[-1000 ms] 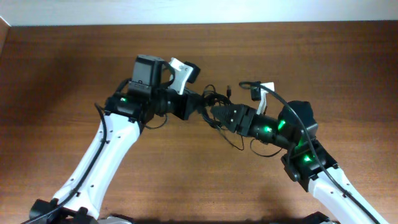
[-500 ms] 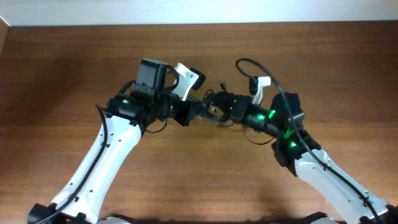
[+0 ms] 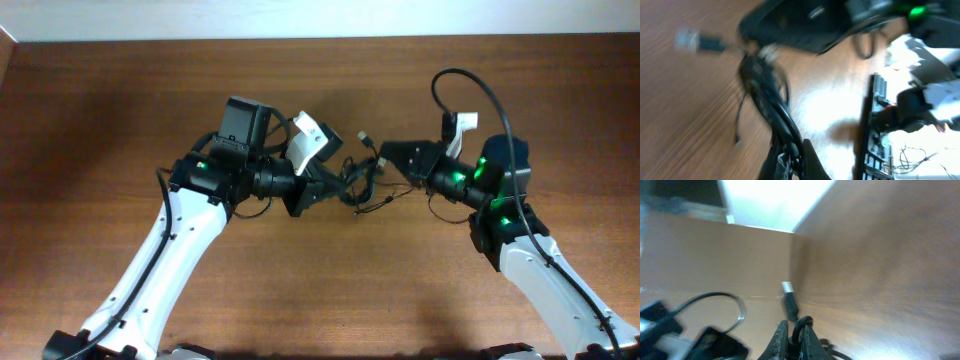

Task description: Untangle cables

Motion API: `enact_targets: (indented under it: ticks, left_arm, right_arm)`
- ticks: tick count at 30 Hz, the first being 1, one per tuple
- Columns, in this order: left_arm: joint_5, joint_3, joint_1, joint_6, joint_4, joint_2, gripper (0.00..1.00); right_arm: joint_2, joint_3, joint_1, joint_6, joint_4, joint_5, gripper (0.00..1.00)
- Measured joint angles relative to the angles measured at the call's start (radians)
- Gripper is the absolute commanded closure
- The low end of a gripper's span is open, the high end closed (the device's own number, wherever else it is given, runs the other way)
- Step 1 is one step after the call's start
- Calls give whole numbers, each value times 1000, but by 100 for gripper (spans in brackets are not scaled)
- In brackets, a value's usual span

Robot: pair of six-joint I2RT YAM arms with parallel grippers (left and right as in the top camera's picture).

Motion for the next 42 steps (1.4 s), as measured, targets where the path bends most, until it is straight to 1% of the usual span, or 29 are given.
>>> enact_targets:
  ticks: [2, 5, 7, 8, 9, 11, 13, 16, 18, 19, 20, 22, 23, 24, 26, 29, 30, 31, 33, 36, 42]
  left_arm:
    - [49, -5, 0, 35, 21, 0, 100]
    - [100, -11, 0, 57, 91, 0, 100]
    - [118, -13, 0, 56, 135, 0, 100]
    - [116, -13, 0, 32, 170, 0, 100]
    - [101, -13, 0, -12, 209, 0, 100]
    - [7, -14, 0, -151, 262, 0, 100]
    - [-160, -14, -1, -351, 272, 0, 100]
    - [-301, -14, -1, -557, 270, 0, 100]
    - [-354, -14, -1, -626, 270, 0, 100]
    - [-369, -14, -1, -642, 269, 0, 100]
    - [-380, -14, -1, -647, 267, 0, 100]
    - [-394, -14, -1, -643, 253, 0, 100]
    - [-394, -14, -1, -632, 251, 0, 100]
    - [-386, -14, -1, -611, 249, 0, 100]
    - [-343, -14, -1, -546, 249, 0, 100]
    - [-235, -14, -1, -431, 249, 0, 100]
    - [-208, -14, -1, -407, 251, 0, 100]
    - [-182, -14, -1, -384, 255, 0, 100]
    - [-154, -14, -1, -359, 257, 0, 100]
    - [-121, -14, -1, -348, 259, 0, 100]
    - [-42, -14, -1, -340, 264, 0, 100]
  right_arm:
    - [0, 0, 5, -29, -45, -6, 96]
    - [0, 0, 39, -57, -44, -22, 95]
    - [0, 0, 78, -78, -46, -23, 71]
    - [0, 0, 97, -97, -50, -21, 50]
    - [0, 0, 101, -121, -57, -19, 37]
    - [0, 0, 103, -150, -72, -27, 24]
    - [0, 2, 103, -172, -109, -36, 22]
    - [0, 2, 103, -179, -178, -36, 23]
    - [0, 2, 103, -180, -192, -39, 26]
    - [0, 2, 103, -182, -198, -53, 32]
    - [0, 2, 103, -183, -198, -67, 37]
    - [0, 2, 103, -171, -198, -100, 53]
    - [0, 2, 103, -155, -198, -111, 57]
    - [0, 2, 103, -129, -197, -117, 58]
    - [0, 2, 103, -59, -197, -124, 58]
    - [0, 2, 104, 63, -157, -125, 56]
    - [0, 2, 104, 90, -142, -125, 48]
    - [0, 2, 104, 117, -132, -126, 43]
    - [0, 2, 104, 169, -107, -121, 41]
    - [0, 2, 104, 204, -107, -101, 40]
    - [0, 2, 154, 307, -80, 18, 39]
